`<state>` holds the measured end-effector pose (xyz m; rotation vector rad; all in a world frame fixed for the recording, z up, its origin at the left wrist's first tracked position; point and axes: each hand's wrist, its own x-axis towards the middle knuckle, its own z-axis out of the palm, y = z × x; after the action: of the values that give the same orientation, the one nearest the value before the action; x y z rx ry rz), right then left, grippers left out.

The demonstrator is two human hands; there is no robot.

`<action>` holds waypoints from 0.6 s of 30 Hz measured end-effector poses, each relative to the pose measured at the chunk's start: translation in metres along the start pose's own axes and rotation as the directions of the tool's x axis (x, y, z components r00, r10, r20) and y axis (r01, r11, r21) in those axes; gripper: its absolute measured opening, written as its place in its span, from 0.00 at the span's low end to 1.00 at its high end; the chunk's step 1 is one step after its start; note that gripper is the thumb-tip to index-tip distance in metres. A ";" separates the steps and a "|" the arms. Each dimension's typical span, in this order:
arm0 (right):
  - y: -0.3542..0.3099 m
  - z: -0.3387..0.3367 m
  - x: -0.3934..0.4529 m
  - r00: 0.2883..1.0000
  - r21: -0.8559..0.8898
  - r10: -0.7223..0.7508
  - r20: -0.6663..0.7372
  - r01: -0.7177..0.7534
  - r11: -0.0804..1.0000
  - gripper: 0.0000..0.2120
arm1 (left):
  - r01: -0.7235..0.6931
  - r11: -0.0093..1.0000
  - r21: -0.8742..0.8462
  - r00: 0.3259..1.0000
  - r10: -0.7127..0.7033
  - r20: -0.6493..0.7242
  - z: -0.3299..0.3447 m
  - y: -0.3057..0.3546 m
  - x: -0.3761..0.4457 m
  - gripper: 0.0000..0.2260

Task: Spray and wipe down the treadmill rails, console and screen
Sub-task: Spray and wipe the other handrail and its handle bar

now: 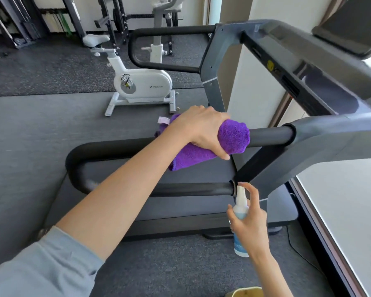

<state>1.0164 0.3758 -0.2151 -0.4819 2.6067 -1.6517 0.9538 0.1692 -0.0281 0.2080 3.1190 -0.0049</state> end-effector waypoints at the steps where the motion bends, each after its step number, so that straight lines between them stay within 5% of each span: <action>1: 0.002 -0.004 0.000 1.000 -0.005 0.006 -0.011 -0.006 1.000 0.31 | -0.007 1.000 0.007 1.000 0.007 -0.002 0.000 0.007 0.006 0.36; 18: 0.009 -0.043 -0.006 0.996 -0.074 0.021 -0.085 -0.027 0.997 0.29 | 0.020 0.995 0.097 0.947 0.012 -0.320 0.007 0.100 0.062 0.39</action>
<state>1.0120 0.4180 -0.2047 -0.3896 2.7312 -1.6063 0.9055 0.2768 -0.0358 0.2254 3.4477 -0.1398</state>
